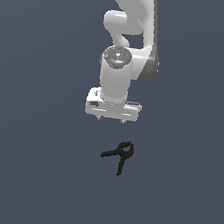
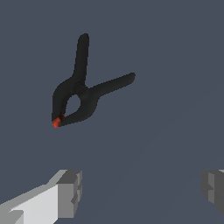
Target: Pick up the object and move it to a goal position.
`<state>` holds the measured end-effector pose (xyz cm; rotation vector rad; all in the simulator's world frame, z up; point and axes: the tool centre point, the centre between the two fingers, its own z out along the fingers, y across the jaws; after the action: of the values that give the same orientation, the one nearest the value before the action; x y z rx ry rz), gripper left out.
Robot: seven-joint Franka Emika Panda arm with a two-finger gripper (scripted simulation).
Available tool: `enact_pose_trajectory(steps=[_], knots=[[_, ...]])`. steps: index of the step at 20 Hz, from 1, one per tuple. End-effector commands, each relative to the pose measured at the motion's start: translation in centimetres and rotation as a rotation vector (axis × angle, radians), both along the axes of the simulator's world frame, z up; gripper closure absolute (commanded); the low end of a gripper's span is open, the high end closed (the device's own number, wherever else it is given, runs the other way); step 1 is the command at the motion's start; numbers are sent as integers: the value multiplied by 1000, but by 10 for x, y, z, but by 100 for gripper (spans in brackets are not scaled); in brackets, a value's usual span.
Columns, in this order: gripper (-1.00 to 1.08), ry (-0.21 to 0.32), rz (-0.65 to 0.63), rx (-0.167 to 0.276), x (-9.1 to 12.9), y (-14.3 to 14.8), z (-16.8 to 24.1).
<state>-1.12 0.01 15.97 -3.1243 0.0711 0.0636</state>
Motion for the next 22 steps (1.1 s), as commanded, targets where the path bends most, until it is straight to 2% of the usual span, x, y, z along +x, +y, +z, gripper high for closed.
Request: enact_pose_trajectory(steps=[1, 12, 22], knots=[[-92, 0, 0, 0, 0, 0, 0], [-92, 22, 52, -19, -3, 20, -4], [-92, 17, -16, -18, 6, 24, -11]])
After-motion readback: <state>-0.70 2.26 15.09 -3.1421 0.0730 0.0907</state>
